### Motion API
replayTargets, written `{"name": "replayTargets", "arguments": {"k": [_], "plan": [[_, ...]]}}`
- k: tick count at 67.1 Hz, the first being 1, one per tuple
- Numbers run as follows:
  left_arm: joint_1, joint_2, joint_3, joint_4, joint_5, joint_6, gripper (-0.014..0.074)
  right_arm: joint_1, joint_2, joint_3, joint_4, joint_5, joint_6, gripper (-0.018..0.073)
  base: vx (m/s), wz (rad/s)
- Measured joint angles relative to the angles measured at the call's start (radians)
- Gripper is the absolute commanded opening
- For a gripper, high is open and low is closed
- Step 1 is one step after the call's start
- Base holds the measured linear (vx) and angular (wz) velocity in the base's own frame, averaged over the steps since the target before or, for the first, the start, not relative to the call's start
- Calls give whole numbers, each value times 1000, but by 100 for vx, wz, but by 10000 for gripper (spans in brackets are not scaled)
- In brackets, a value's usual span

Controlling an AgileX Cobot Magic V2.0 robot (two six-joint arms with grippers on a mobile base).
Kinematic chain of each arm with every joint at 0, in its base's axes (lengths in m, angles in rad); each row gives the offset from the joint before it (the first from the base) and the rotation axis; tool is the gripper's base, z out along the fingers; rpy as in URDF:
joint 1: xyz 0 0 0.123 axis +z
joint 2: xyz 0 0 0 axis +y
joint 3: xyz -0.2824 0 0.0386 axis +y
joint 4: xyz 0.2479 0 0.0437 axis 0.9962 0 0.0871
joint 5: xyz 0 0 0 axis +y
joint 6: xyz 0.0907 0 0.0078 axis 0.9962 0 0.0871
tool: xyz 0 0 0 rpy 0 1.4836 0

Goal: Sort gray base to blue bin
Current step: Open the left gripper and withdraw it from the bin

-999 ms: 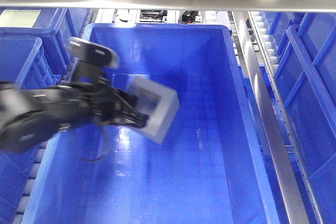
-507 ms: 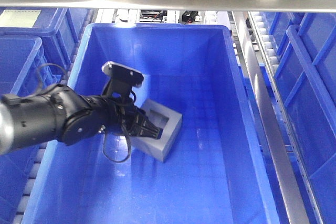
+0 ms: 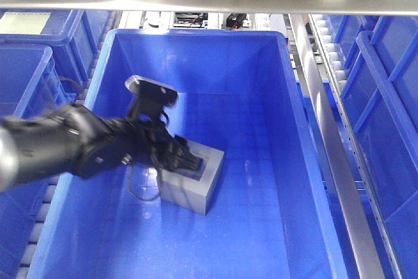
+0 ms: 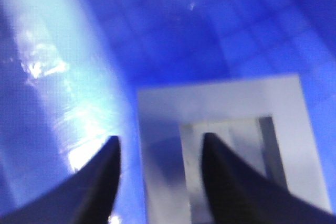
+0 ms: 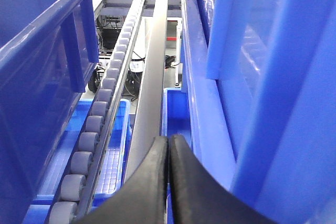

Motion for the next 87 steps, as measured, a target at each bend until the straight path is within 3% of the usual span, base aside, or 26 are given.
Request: {"name": "replayTargets", "arguments": {"k": [19, 42, 87], "plan": [[0, -155, 5, 0, 84, 34, 386, 0, 0, 0, 0, 0, 0, -5, 0, 0], [0, -452, 243, 0, 2, 43, 375, 0, 0, 0, 0, 0, 0, -5, 0, 0], [0, -1329, 655, 0, 8, 46, 375, 0, 0, 0, 0, 0, 5, -5, 0, 0]]}}
